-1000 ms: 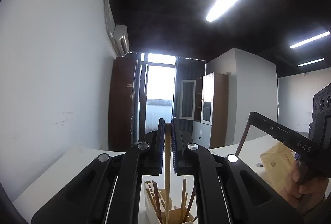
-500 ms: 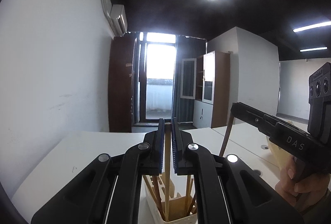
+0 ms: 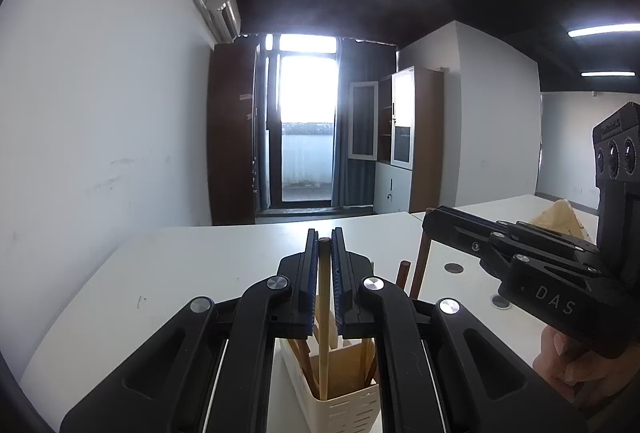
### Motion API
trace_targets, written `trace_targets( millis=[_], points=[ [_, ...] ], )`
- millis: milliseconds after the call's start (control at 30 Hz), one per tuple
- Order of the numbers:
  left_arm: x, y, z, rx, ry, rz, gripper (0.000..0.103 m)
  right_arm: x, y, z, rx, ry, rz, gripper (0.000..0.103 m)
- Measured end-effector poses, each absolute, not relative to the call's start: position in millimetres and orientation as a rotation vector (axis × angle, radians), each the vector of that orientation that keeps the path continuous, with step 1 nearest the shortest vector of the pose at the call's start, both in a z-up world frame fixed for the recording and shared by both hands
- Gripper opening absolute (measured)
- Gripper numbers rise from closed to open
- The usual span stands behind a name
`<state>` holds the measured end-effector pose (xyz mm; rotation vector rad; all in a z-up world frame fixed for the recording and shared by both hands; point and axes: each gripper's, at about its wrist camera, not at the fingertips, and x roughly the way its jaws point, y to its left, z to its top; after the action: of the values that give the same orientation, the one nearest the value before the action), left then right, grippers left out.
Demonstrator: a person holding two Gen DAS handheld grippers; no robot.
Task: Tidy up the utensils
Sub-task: 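Lower both held chopsticks down into the caddy slots, then open both grippers to release the chopsticks in the caddy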
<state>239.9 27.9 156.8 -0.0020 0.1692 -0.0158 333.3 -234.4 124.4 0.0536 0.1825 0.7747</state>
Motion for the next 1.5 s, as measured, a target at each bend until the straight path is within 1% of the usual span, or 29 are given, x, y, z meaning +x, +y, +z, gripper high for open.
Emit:
trace_targets(
  millis=[333,667,700,767,800,833,967,1000,1133,1200,1267,1367,1433,1500],
  points=[
    [248,28,145,0.01,0.236,-0.034,0.006,335,-228,106,0.007,0.259,0.757,0.008],
    [252,33,134,-0.004,0.284,-0.041,0.006,334,-224,102,-0.001,0.287,0.74,0.008],
    [252,33,133,-0.005,0.287,-0.043,0.007,334,-223,101,-0.002,0.291,0.737,0.008],
    [254,35,135,-0.009,0.294,-0.052,0.007,336,-223,100,0.0,0.297,0.732,0.012],
    [253,36,135,-0.011,0.294,-0.051,0.009,336,-224,100,0.0,0.297,0.732,0.019],
    [255,38,136,-0.014,0.294,-0.047,0.01,336,-225,100,0.002,0.296,0.73,0.023],
    [248,47,137,-0.035,0.297,-0.044,0.015,334,-230,101,0.015,0.3,0.725,0.023],
    [244,48,135,-0.037,0.298,-0.047,0.017,334,-231,100,0.016,0.302,0.724,0.023],
    [236,49,134,-0.029,0.309,-0.051,0.024,329,-237,96,0.015,0.305,0.718,0.029],
    [230,48,130,-0.022,0.317,-0.057,0.03,327,-238,95,0.017,0.308,0.719,0.032],
    [226,46,125,-0.015,0.325,-0.06,0.032,324,-240,93,0.021,0.309,0.721,0.033],
    [219,46,116,-0.019,0.339,-0.066,0.036,316,-241,89,0.006,0.308,0.721,0.038],
    [216,45,111,-0.017,0.351,-0.071,0.036,310,-241,86,-0.005,0.31,0.723,0.041],
    [211,43,104,-0.009,0.355,-0.073,0.04,303,-244,81,-0.005,0.311,0.726,0.042]
  ],
)
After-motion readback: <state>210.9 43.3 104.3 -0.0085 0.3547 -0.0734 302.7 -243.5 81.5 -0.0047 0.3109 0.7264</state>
